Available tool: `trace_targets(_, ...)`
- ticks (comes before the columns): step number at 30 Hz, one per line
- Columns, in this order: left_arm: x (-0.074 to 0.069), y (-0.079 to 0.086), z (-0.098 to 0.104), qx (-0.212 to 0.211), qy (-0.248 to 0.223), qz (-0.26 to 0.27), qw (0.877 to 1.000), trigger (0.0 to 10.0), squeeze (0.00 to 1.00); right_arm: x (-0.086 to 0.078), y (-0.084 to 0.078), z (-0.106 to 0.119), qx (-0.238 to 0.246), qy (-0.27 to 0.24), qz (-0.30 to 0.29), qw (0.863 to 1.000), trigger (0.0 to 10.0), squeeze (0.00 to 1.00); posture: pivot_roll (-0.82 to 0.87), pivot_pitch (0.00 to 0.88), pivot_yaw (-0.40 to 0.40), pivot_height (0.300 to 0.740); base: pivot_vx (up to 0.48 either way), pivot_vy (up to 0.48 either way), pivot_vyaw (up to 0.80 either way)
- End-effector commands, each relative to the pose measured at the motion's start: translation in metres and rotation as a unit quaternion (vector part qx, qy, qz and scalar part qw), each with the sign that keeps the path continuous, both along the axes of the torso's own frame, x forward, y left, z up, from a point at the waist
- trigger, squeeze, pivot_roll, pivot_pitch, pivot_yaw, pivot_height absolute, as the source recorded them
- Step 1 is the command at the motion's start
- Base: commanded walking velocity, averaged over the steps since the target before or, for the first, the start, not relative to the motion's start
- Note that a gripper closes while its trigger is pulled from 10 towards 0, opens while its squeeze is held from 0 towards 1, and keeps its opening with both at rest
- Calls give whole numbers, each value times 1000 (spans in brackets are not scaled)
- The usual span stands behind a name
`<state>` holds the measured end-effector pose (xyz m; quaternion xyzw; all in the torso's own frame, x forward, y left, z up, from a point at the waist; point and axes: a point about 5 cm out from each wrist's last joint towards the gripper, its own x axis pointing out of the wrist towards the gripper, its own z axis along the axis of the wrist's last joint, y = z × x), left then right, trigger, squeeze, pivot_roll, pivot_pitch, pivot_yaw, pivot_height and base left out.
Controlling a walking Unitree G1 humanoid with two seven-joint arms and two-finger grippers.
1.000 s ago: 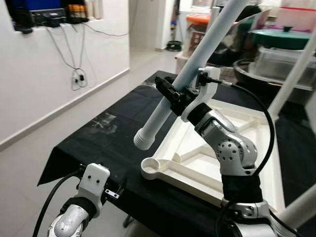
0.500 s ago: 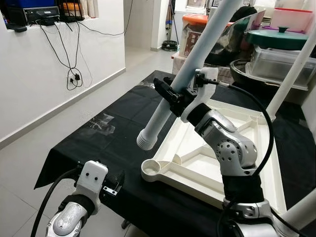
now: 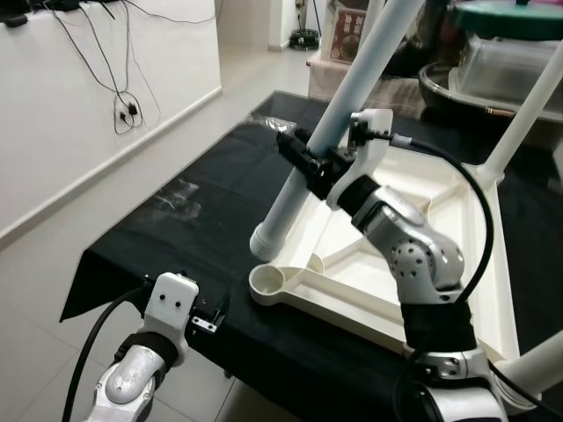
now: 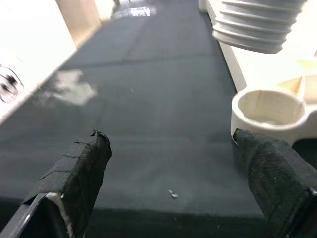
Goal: Building children table
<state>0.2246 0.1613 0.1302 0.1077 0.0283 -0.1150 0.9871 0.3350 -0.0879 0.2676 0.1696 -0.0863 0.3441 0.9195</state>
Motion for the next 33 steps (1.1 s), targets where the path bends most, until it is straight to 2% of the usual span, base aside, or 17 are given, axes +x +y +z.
trace_targets(1, 0, -2, -4, -3, 11, -6, 1000, 10000, 0, -1, -2, 5, 5, -12, -2, 1000, 0, 0, 78, 0, -69, 740, 0, 0, 0)
trace_targets(24, 3, -2, -3, -6, 11, -2, 1000, 10000, 0, 0, -8, 0, 10, -4, -18, 1000, 0, 0, 73, 0, -60, 740, 0, 0, 0)
trace_targets(27, 3, -2, -3, -5, 12, -2, 1000, 10000, 0, 0, -8, -1, 11, -2, -19, 1000, 0, 0, 73, 0, -59, 740, -468, 0, 0)
trace_targets(33, 4, 0, -2, -5, 11, 1, 1000, 10000, 0, 1, -8, -1, 14, -2, -19, 1000, 0, 0, 74, 0, -59, 740, 0, 0, 0)
